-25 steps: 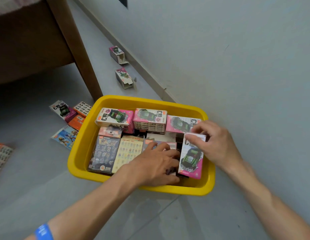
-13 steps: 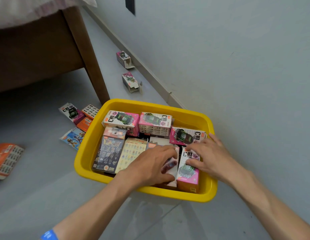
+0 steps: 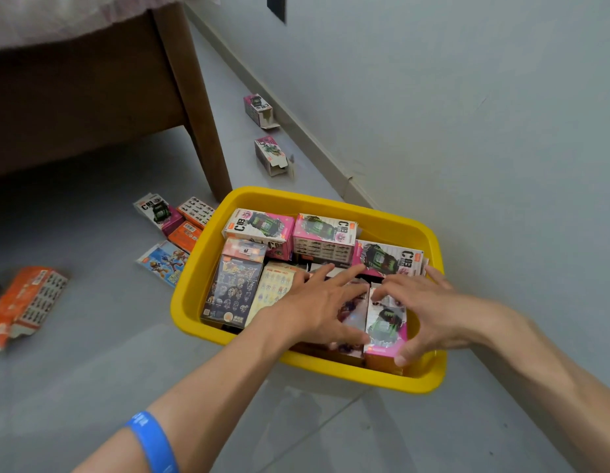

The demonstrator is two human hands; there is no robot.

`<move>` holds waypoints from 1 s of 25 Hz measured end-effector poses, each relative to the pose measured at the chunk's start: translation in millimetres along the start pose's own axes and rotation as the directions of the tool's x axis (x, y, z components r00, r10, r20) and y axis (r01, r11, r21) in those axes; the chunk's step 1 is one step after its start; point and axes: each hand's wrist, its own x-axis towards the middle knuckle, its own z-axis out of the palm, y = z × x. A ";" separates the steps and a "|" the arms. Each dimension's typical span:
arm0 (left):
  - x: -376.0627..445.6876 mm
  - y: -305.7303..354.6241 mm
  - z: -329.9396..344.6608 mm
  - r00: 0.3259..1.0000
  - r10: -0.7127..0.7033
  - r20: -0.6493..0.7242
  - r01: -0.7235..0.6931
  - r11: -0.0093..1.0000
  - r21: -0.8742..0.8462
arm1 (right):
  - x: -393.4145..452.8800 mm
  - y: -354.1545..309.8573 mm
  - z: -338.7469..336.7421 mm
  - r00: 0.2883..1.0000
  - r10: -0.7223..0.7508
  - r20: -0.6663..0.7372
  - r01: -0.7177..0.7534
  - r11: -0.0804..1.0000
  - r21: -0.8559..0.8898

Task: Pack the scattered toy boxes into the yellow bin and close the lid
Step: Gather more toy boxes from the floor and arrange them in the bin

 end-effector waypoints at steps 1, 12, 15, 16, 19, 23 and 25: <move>0.4 0.7 1.1 1.000 -0.002 -0.012 0.002 1.000 0.007 | 0.2 -5.8 1.1 1.000 0.030 -0.005 -0.031 0.999 -0.042; -3.5 -7.9 22.6 0.991 0.061 -0.120 -0.052 0.995 0.080 | -19.7 10.6 0.8 0.953 -0.060 -0.295 0.114 0.979 0.168; -4.6 -7.6 20.3 0.993 0.050 -0.110 -0.038 0.994 0.104 | -16.4 4.4 20.4 0.929 -0.042 -0.367 0.032 0.999 -0.034; -4.2 -7.5 19.6 0.993 0.051 -0.105 -0.039 0.993 0.114 | -13.9 4.6 21.7 0.935 -0.037 -0.352 0.016 0.998 -0.065; -3.8 -8.0 19.9 0.994 0.047 -0.099 -0.033 0.990 0.137 | -3.7 -1.3 16.6 0.972 -0.080 -0.221 0.044 0.986 -0.164; -4.0 -6.4 20.9 0.995 0.041 -0.091 -0.026 0.987 0.161 | -8.5 -11.7 13.9 0.990 -0.074 -0.117 0.063 0.993 -0.098; -6.9 -4.0 18.1 0.992 0.057 -0.114 -0.044 0.993 0.110 | -12.6 -17.9 2.6 0.975 -0.069 -0.210 0.051 0.994 -0.092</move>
